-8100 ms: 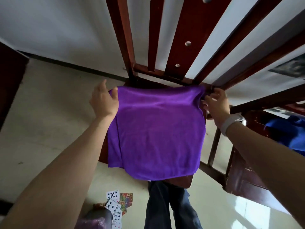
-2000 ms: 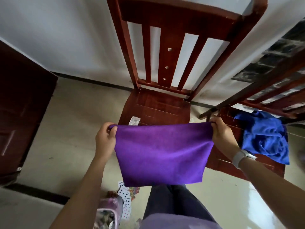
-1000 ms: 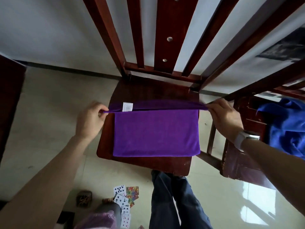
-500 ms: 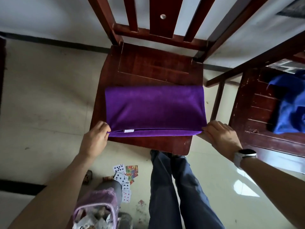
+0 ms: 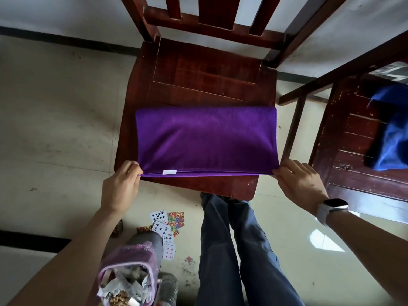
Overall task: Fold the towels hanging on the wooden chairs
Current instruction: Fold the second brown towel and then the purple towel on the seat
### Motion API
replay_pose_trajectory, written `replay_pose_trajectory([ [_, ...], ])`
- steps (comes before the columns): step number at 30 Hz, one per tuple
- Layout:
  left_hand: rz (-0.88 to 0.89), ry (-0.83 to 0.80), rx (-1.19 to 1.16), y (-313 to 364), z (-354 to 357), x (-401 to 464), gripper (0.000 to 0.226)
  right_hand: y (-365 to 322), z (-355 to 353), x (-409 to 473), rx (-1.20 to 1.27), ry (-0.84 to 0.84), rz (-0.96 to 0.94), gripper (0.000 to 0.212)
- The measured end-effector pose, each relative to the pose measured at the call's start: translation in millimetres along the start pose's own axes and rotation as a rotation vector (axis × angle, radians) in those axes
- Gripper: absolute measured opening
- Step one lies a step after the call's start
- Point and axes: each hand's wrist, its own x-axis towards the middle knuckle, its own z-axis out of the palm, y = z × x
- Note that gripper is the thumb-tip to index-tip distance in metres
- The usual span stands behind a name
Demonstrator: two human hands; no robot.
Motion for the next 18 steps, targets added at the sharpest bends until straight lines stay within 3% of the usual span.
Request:
replay_pose_trajectory([
  [4, 0.029, 0.072, -0.034, -3, -3, -6, 0.006, 6, -4, 2, -0.007, 0.035, -0.031, 0.015],
  [9, 0.000, -0.045, 0.013, 2, 9, -15, 0.009, 7, 2, 1, -0.082, -0.033, -0.116, 0.019],
  [12, -0.030, -0.078, 0.039, 2, 17, -12, 0.012, 8, 8, 2, -0.132, -0.058, -0.109, 0.006],
  [18, -0.033, -0.115, 0.125, 0, 21, -15, 0.018, 8, 19, 2, -0.265, -0.172, -0.103, 0.018],
])
